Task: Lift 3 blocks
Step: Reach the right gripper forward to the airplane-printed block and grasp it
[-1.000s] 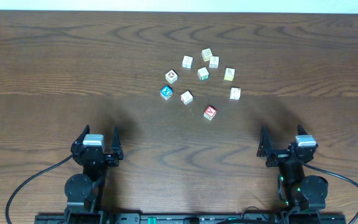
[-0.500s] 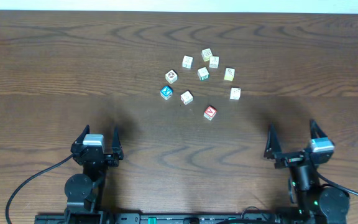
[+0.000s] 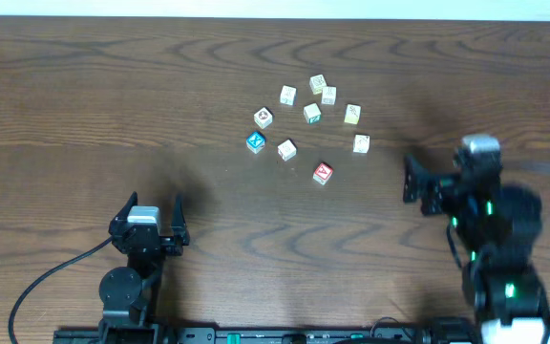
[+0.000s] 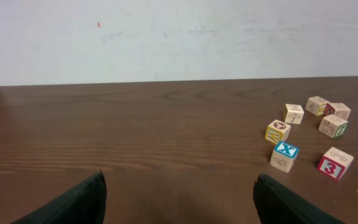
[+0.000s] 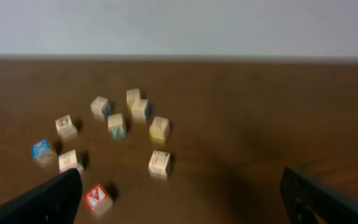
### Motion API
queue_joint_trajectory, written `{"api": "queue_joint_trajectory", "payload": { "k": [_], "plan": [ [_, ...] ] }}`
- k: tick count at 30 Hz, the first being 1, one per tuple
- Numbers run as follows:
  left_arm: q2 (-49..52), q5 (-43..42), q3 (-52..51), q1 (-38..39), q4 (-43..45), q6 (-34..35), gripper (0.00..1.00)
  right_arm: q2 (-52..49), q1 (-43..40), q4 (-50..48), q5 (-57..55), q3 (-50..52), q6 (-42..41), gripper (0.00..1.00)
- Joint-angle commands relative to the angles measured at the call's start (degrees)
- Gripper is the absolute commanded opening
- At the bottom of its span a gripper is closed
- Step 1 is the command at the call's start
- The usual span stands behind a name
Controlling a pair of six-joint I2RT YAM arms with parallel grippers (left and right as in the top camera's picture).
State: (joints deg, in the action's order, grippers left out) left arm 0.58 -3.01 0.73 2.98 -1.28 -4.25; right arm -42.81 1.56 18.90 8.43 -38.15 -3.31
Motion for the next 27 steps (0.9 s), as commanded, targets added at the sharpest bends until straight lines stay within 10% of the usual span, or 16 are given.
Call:
{"api": "queue_joint_trajectory", "payload": {
  "k": [1, 27],
  "plan": [
    [-0.3, 0.5, -0.5, -0.3, -2.7, 0.7, 0.76, -9.2, -0.7, 5.3, 3.1, -9.0, 0.6, 0.99],
    [-0.3, 0.5, -0.5, -0.3, -2.7, 0.7, 0.76, -36.7, -0.7, 35.7, 11.1, -28.1, -0.9, 0.99]
  ]
}}
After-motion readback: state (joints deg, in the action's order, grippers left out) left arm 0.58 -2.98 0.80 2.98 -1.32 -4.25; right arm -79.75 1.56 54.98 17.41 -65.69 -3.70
